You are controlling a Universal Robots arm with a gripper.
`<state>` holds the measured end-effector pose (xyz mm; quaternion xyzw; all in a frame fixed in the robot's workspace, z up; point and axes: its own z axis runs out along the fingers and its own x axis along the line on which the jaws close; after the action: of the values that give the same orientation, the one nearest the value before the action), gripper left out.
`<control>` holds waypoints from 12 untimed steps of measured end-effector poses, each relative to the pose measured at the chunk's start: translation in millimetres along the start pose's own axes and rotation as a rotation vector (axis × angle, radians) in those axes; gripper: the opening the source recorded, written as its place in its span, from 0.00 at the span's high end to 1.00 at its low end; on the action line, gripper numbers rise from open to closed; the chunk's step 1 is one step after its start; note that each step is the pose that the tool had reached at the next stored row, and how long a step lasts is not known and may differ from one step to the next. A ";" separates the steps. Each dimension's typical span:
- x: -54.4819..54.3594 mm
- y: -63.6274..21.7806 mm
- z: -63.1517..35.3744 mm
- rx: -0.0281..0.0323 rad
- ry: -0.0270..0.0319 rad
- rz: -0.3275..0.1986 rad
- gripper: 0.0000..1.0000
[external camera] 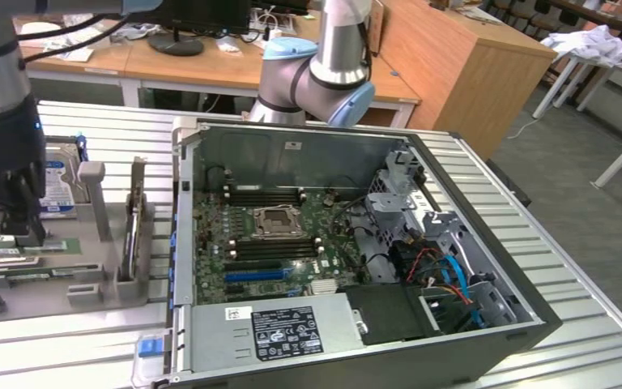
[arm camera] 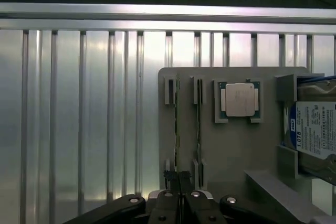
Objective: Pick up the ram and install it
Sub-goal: 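Pick up the ram and move it above insertion slot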
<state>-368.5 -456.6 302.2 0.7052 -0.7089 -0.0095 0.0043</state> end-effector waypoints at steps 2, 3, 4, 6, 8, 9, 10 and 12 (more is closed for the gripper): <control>0.0 0.1 -5.3 0.0000 -0.0002 0.000 0.89; 0.0 0.2 -8.2 0.0000 -0.0004 0.000 0.89; -0.1 0.2 -10.9 0.0000 -0.0005 -0.001 0.89; -0.1 0.3 -16.0 -0.0001 -0.0009 -0.001 0.89; -0.1 0.4 -21.1 -0.0001 -0.0013 -0.001 0.89; -0.1 0.5 -24.0 0.0000 -0.0016 -0.002 0.89; -0.2 0.5 -26.8 -0.0001 -0.0017 -0.002 0.89; -0.2 0.6 -32.0 -0.0001 -0.0021 -0.002 0.89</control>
<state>-368.5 -456.6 334.2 0.7060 -0.7081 -0.0103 0.0036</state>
